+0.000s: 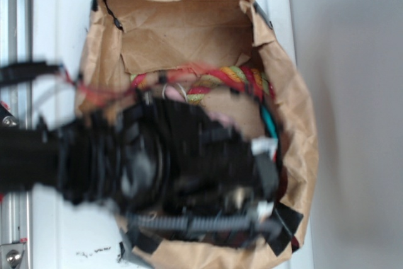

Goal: Grab the rock.

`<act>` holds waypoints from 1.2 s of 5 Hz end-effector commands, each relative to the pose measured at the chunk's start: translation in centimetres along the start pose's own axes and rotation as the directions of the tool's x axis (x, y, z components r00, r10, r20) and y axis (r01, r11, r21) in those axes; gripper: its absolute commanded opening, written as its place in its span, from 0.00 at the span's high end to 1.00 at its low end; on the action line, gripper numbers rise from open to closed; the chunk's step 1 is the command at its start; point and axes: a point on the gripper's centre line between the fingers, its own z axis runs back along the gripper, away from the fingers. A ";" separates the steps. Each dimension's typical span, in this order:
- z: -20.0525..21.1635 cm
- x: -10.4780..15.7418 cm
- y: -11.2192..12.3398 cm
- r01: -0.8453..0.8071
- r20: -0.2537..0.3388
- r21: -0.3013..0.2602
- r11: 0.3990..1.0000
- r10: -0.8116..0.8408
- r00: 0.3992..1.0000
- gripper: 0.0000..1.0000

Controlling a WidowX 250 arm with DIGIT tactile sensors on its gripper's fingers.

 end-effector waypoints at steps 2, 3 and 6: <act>10.8 -1.2 4.4 -0.293 0.127 0.196 0.936 0.273 0.954 1.00; 12.2 -0.9 2.9 -0.315 0.085 0.178 0.932 0.305 0.949 1.00; 13.6 0.5 -1.0 -0.468 -0.074 0.344 0.814 0.520 0.851 1.00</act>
